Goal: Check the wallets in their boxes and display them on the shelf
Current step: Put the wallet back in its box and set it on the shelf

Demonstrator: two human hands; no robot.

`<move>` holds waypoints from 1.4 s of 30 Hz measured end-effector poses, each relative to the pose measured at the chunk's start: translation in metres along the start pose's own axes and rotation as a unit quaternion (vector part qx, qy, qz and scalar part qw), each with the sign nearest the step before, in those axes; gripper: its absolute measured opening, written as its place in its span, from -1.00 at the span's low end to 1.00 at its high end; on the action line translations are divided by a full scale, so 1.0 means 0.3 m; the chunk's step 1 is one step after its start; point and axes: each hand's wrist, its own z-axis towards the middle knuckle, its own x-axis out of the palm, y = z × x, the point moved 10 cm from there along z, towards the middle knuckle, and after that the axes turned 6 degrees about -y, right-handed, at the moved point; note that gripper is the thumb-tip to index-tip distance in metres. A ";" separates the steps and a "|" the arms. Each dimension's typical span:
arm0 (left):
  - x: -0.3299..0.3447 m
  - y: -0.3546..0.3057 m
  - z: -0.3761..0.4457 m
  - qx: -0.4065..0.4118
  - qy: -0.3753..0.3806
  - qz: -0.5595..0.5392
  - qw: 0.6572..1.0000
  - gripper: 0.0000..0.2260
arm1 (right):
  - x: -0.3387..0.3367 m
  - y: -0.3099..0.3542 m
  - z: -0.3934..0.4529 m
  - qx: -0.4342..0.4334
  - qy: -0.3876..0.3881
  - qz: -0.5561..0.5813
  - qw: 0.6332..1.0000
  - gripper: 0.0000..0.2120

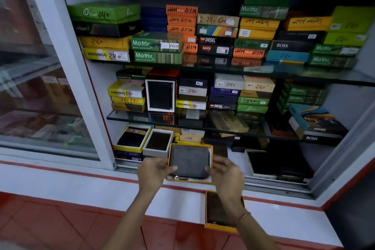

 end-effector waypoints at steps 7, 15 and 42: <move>0.015 -0.283 0.221 0.024 -0.070 -0.155 0.985 -0.63 | -0.073 0.321 0.278 -0.078 -0.040 0.123 0.989 -0.69; 0.135 -0.300 0.412 0.027 -0.121 -0.147 0.981 -0.62 | 0.048 0.361 0.449 -0.109 -0.053 0.091 0.988 -0.64; 0.263 -0.104 0.034 0.096 -0.041 -0.092 0.990 -0.93 | -0.158 0.011 0.177 -0.151 -0.117 0.039 0.981 -0.91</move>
